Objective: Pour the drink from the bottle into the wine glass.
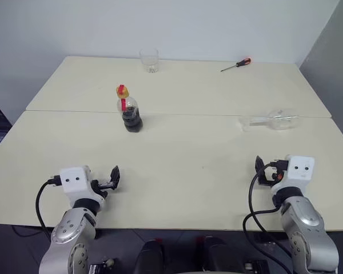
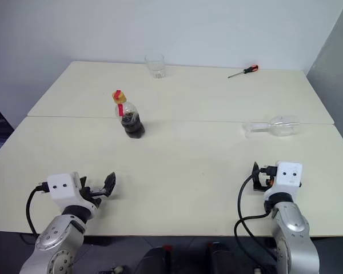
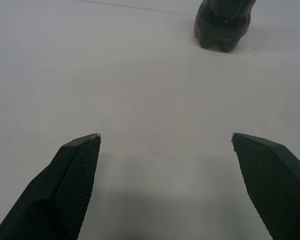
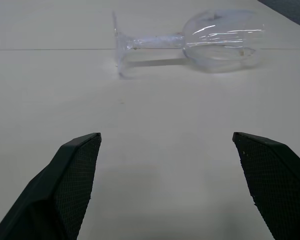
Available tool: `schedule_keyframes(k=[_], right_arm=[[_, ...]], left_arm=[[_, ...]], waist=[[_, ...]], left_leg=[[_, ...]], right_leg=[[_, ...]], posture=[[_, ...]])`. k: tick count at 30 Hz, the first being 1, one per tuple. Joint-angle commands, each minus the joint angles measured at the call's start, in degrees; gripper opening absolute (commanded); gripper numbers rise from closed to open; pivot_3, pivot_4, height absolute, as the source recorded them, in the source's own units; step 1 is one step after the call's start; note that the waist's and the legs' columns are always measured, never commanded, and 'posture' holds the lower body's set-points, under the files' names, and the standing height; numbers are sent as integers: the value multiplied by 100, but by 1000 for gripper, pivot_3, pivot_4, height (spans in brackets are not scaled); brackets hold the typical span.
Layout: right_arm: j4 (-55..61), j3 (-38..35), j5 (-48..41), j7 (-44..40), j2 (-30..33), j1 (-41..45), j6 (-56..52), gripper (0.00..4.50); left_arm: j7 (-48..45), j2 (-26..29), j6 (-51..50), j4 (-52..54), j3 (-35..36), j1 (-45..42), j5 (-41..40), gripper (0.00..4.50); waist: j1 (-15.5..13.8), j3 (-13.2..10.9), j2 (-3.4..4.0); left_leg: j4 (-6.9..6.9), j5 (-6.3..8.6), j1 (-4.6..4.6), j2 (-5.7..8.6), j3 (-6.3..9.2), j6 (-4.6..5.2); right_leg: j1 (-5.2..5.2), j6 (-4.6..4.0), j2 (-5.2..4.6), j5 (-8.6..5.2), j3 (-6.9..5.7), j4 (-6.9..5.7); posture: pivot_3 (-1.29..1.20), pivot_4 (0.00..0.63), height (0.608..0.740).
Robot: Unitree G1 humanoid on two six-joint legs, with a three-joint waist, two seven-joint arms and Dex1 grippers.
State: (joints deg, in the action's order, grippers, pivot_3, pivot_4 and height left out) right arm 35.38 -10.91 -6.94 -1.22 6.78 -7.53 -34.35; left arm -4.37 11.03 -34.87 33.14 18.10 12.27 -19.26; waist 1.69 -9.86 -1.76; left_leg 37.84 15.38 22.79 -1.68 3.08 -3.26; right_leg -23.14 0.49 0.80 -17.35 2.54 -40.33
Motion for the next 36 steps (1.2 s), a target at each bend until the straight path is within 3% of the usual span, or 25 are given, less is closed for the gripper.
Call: schedule_keyframes(k=[1, 23, 27, 36], right_arm=[[270, -132, -59, -23, 77, 68, 9, 4500], [177, -87, -149, -119, 218, 176, 91, 4500], [250, 83, -397, -560, 385, 218, 119, 4500], [286, 196, -1936, -2761, 1423, 688, 376, 4500]], left_arm=[[43, 17, -53, 208, -32, -12, -4, 4468], [-55, 135, 123, 98, -212, -289, 137, 4468], [-151, 281, 349, -17, -357, -394, 327, 4468], [-429, 427, 746, -721, -264, -941, 282, 4468]], waist=[[0, 0, 0], [1, 0, 0], [1, 0, 0], [-2, -1, -1]], left_leg=[[0, 0, 0, 0, 0, 0], [0, 0, 0, 1, -1, 0], [0, 0, -1, 2, -1, 0], [2, 0, -1, 6, 2, 1]], right_leg=[[0, 0, 0, 0, 0, 0], [0, -1, 1, 1, 0, 0], [0, -2, 1, 1, 0, 0], [3, -23, 4, 13, -6, 2]], posture=[[0, 150, 740], [0, 150, 740], [0, 150, 740], [0, 150, 740]])
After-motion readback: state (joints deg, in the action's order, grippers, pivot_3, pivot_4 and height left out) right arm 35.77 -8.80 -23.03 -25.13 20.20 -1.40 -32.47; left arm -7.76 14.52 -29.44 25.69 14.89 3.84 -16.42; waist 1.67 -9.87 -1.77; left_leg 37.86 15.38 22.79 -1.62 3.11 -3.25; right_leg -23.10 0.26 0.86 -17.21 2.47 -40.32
